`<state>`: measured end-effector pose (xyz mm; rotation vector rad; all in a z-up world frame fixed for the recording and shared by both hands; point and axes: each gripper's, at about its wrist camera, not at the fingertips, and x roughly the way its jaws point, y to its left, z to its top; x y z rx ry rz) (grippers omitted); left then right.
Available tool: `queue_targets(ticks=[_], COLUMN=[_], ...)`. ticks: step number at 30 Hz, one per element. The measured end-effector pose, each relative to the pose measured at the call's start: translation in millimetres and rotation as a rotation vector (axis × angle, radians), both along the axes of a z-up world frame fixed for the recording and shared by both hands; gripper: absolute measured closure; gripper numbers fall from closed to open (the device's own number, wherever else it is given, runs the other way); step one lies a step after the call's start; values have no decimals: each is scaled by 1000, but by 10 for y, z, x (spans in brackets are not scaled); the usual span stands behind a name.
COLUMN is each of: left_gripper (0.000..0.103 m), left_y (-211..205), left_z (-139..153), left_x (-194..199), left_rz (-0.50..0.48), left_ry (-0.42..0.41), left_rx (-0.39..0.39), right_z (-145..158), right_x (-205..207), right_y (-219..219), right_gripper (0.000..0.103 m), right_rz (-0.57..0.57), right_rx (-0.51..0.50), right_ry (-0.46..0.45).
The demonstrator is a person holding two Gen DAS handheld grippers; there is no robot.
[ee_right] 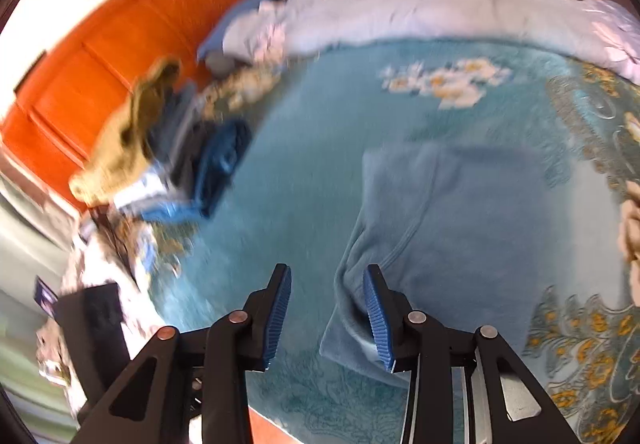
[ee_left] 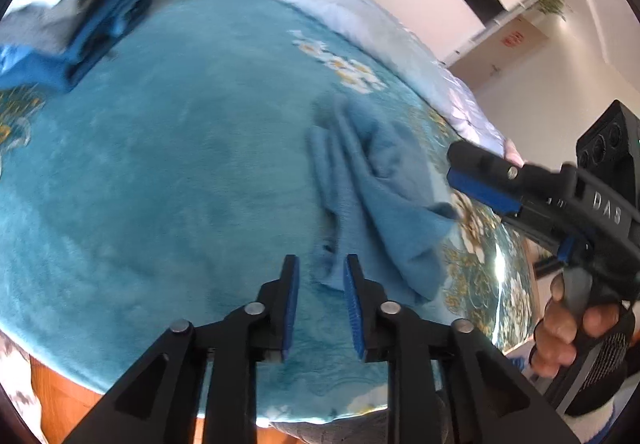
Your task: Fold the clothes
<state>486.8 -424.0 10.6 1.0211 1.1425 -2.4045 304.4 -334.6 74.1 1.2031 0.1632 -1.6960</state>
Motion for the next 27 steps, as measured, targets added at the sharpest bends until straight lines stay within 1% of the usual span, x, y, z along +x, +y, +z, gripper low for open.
queue_targets(ticks=[1,3,5,9,12,16,17,18,19,20,23,25,27], left_gripper=[72,62,59,58,58,58,58,58,58,58,58,58,58], left_y=[38,102,171,366,421,486,506,523,528,517,454,480,513], left_z=[54,160,247,355,331,331,341,369,401,439,494,484,450], left_x=[-49,-146,-309,-665,-870,-955,-952,-942,-937,-922,-923,-960,-997], left_rz=[-17,-44,-83,-182,-224,-258,-259,-255,-250,-248,-279,-306,-338], left_ry=[9,26,31,14,-15,-16,-31,-47,-50,-40,-14,-35,-43], left_rx=[-28,-75,-108,-213,-224,-243,-267,-307,-338,-346,-299,-316,-303], right_z=[31,44,15,-118,-238,-357,-376,-395,-408,-416,-448,-477,-502], right_x=[-57,-179,-280,-434,-491,-527,-533,-539,-545,-551,-562,-556,-552], right_y=[94,317,511,891,1102,1300,1336,1372,1399,1417,1450,1457,1453], right_gripper=[60,57,57,55,55,55,55,55,55,55,54,54,54], right_rz=[-23,-88,-138,-225,-272,-309,-314,-320,-324,-327,-333,-334,-334], right_rx=[-20,-29,-25,-9,-1,5,5,5,5,2,-2,-2,-8], right_ry=[-7,-11,-24,-66,-103,-136,-140,-145,-149,-151,-159,-168,-178])
